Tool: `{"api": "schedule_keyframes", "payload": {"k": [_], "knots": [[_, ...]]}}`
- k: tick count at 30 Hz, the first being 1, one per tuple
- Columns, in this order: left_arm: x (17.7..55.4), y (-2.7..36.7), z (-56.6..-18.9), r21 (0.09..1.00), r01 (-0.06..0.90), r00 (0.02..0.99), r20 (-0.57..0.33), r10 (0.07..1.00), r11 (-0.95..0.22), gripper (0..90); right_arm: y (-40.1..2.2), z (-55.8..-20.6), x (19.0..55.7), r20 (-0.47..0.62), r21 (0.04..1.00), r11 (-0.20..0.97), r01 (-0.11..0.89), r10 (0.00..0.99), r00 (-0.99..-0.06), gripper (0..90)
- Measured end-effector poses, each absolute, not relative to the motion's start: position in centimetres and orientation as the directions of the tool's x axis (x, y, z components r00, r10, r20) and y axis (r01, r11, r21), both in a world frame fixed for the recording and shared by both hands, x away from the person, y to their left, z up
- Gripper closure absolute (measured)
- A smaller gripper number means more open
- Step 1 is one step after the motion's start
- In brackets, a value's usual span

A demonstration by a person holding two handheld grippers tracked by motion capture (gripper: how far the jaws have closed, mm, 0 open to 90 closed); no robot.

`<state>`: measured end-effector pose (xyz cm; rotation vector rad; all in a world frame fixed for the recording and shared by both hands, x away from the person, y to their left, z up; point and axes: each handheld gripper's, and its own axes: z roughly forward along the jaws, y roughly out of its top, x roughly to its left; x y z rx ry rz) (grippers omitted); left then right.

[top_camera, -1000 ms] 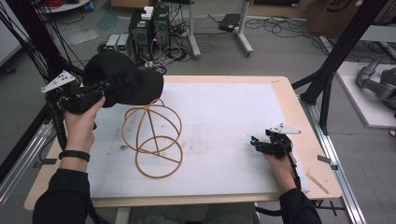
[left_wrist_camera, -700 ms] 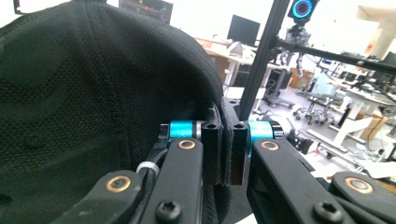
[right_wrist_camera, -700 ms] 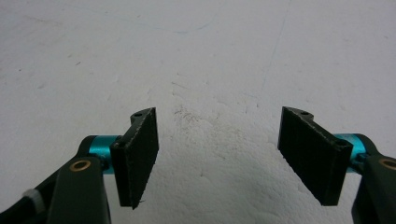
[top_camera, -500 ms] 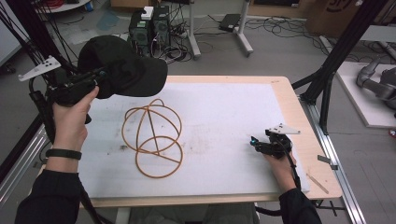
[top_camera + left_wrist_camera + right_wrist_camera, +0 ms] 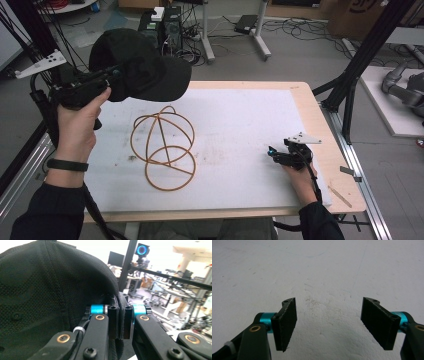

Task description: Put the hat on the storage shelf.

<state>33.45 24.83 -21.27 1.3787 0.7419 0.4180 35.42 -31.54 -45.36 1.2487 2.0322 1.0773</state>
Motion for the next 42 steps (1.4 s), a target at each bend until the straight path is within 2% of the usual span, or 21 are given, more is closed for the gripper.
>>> {"api": "schedule_keyframes", "payload": {"k": [12,19,30,42], "knots": [[29.5,22.1,-20.3,0.973,0.168,0.807,-0.227,0.545,0.155,87.7,-31.5,-45.3,35.4,-0.036,0.835,0.274,0.478,0.893,-0.448,28.9],[26.5,20.9,-21.4,0.977,0.167,0.847,-0.21,0.489,0.13,87.6,-31.4,-45.3,35.3,-0.041,0.833,0.277,0.479,0.894,-0.447,28.9],[23.5,19.7,-23.6,0.99,0.135,0.857,-0.13,0.498,0.027,87.5,-31.3,-45.4,35.3,-0.047,0.832,0.284,0.477,0.893,-0.448,28.9],[23.7,20.1,-26.3,0.985,0.17,0.845,-0.157,0.512,0.022,87.4,-31.2,-45.4,35.3,-0.06,0.83,0.293,0.474,0.892,-0.448,28.9]]}}
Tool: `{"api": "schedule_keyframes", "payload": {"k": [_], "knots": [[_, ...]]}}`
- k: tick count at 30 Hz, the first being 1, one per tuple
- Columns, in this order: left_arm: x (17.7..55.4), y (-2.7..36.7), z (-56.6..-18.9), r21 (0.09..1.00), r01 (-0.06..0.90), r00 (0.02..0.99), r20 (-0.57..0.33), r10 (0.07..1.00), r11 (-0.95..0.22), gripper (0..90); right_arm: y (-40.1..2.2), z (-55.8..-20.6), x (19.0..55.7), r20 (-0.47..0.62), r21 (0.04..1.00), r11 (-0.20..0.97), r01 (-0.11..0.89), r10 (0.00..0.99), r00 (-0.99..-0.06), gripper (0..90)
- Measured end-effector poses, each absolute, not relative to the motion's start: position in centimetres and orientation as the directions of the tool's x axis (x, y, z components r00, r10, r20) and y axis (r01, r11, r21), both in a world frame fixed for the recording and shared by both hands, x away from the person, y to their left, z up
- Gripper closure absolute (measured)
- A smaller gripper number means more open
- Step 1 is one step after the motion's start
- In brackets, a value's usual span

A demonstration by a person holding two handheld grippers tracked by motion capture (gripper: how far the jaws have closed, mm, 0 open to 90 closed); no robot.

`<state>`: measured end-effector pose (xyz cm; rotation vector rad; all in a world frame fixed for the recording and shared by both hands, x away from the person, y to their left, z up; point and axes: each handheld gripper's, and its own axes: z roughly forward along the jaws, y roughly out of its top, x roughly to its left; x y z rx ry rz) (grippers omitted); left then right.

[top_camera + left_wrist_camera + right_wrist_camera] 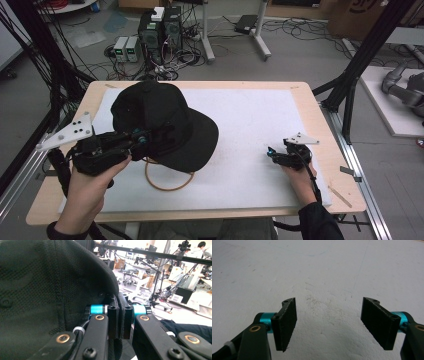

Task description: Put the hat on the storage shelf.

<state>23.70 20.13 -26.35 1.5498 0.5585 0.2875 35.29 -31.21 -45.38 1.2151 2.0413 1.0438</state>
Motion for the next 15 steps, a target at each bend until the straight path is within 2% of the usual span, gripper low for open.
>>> {"api": "schedule_keyframes", "payload": {"k": [9,11,13,14,15], "knots": [[23.6,19.9,-27.1,0.984,0.175,0.843,-0.161,0.513,0.021,84.6,-31.2,-45.4,35.3,-0.06,0.83,0.294,0.474,0.892,-0.448,28.9],[23.6,20.1,-27.2,0.984,0.174,0.84,-0.171,0.515,0.042,78.5,-31.2,-45.4,35.3,-0.064,0.83,0.299,0.472,0.89,-0.451,28.9],[23.6,20.4,-27.2,0.984,0.17,0.836,-0.172,0.52,0.053,76.5,-31.2,-45.4,35.3,-0.062,0.83,0.297,0.472,0.89,-0.452,28.9],[23.6,20.6,-27.2,0.984,0.165,0.831,-0.173,0.529,0.062,72.0,-31.2,-45.4,35.3,-0.061,0.83,0.296,0.472,0.89,-0.451,28.9],[23.6,20.7,-27.2,0.984,0.164,0.829,-0.174,0.531,0.066,72.0,-31.2,-45.4,35.3,-0.061,0.83,0.296,0.472,0.89,-0.451,28.9]]}}
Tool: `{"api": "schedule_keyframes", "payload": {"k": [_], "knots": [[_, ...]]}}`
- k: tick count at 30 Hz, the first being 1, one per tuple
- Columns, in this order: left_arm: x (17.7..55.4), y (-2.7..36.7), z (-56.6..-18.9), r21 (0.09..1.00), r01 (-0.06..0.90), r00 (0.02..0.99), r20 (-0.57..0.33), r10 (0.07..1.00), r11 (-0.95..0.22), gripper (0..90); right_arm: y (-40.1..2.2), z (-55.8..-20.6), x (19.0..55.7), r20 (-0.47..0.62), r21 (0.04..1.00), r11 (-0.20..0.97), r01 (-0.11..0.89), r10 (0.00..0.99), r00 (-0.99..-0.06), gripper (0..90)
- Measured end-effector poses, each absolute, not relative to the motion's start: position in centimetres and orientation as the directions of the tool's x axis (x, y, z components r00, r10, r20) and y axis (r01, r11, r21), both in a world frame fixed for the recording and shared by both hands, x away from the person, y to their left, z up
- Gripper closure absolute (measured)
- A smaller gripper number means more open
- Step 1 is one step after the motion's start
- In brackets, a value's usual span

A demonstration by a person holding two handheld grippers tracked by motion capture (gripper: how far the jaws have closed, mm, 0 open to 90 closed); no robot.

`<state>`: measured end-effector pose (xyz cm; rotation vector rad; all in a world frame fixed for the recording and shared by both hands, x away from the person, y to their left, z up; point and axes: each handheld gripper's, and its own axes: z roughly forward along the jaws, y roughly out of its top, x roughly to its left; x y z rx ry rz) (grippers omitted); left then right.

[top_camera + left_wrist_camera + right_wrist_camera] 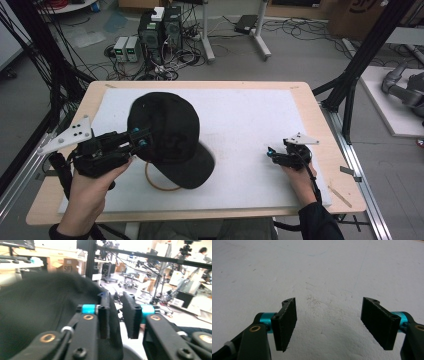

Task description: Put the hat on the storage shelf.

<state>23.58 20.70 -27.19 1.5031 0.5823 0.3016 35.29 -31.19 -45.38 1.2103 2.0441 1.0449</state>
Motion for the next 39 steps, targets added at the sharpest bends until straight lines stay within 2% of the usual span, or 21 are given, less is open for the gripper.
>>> {"api": "schedule_keyframes", "payload": {"k": [3,7,8,10,11,14,15,16,20,25,34,39], "knots": [[23.6,21.3,-27.2,0.985,0.147,0.816,-0.17,0.552,0.086,67.5,-31.2,-45.4,35.3,-0.064,0.829,0.299,0.472,0.89,-0.451,28.9],[23.8,22.6,-27.2,0.988,0.097,0.783,-0.152,0.603,0.122,53.6,-31.1,-45.4,35.3,-0.064,0.828,0.299,0.474,0.891,-0.45,28.9],[24.0,22.9,-27.2,0.988,0.087,0.771,-0.149,0.619,0.13,47.3,-31.2,-45.4,35.3,-0.064,0.828,0.299,0.474,0.89,-0.451,28.9],[24.4,23.6,-27.1,0.99,0.064,0.735,-0.132,0.665,0.126,44.9,-31.2,-45.4,35.3,-0.063,0.829,0.298,0.473,0.89,-0.451,28.9],[24.8,24.2,-27.2,0.991,0.055,0.71,-0.125,0.693,0.123,39.5,-31.2,-45.4,35.3,-0.063,0.829,0.298,0.472,0.89,-0.451,28.9],[26.0,25.8,-27.7,0.991,0.039,0.649,-0.121,0.751,0.126,37.0,-31.2,-45.4,35.3,-0.062,0.83,0.297,0.473,0.89,-0.451,28.9],[26.8,26.7,-28.3,0.992,0.038,0.609,-0.121,0.784,0.123,33.2,-31.2,-45.4,35.3,-0.06,0.829,0.296,0.475,0.891,-0.451,28.9],[26.8,26.7,-28.3,0.992,0.038,0.609,-0.121,0.784,0.123,31.8,-31.2,-45.4,35.3,-0.06,0.829,0.296,0.475,0.891,-0.451,28.9],[29.2,28.5,-31.2,0.992,0.084,0.518,-0.124,0.847,0.094,28.6,-31.2,-45.4,35.3,-0.058,0.828,0.293,0.477,0.892,-0.448,28.9],[30.9,29.1,-34.3,0.99,0.133,0.472,-0.111,0.875,0.053,26.9,-31.2,-45.4,35.4,-0.051,0.825,0.291,0.484,0.892,-0.449,28.9],[32.0,29.6,-40.5,0.965,0.26,0.38,-0.087,0.921,-0.016,27.6,-31.2,-45.4,35.7,-0.04,0.815,0.289,0.503,0.893,-0.449,29.0],[32.0,29.7,-41.7,0.958,0.287,0.374,-0.083,0.924,-0.03,27.9,-31.2,-45.4,35.6,-0.043,0.816,0.292,0.5,0.892,-0.45,29.0]]}}
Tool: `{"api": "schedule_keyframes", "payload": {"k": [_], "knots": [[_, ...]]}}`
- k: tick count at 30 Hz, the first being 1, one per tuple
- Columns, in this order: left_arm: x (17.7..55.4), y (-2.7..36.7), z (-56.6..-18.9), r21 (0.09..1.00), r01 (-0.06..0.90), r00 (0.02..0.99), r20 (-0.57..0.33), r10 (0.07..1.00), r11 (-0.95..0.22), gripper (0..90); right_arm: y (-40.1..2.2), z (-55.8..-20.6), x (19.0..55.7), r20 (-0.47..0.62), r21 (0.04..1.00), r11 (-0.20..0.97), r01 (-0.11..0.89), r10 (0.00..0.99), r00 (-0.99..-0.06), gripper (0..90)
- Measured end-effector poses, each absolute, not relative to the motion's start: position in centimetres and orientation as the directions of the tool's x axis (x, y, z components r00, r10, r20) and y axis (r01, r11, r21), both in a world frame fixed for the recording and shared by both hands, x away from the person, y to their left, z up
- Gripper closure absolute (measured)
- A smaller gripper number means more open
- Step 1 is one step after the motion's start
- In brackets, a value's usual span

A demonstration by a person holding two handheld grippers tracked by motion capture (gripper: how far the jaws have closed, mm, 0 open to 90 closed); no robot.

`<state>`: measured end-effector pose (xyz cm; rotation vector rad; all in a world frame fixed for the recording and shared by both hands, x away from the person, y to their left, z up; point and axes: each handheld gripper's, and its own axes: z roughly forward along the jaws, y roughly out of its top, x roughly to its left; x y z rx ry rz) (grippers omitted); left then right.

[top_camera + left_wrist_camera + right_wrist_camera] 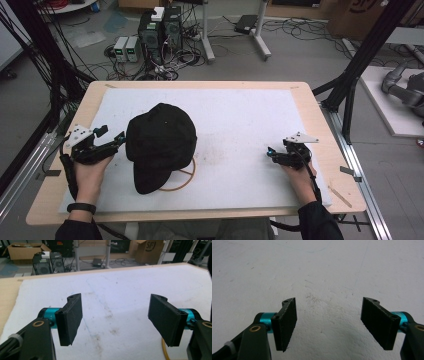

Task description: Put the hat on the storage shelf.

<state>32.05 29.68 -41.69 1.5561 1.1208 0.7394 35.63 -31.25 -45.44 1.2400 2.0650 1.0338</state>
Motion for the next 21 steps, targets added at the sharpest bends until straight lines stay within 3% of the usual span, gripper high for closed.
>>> {"api": "schedule_keyframes", "payload": {"k": [10,21], "knots": [[32.7,29.1,-43.1,0.94,0.329,0.368,-0.036,0.929,-0.093,27.9,-31.3,-45.4,35.5,-0.042,0.822,0.288,0.491,0.891,-0.452,28.9],[33.0,28.7,-44.3,0.921,0.378,0.366,-0.052,0.929,-0.097,28.2,-31.3,-45.4,35.5,-0.042,0.822,0.289,0.491,0.891,-0.453,29.0]]}}
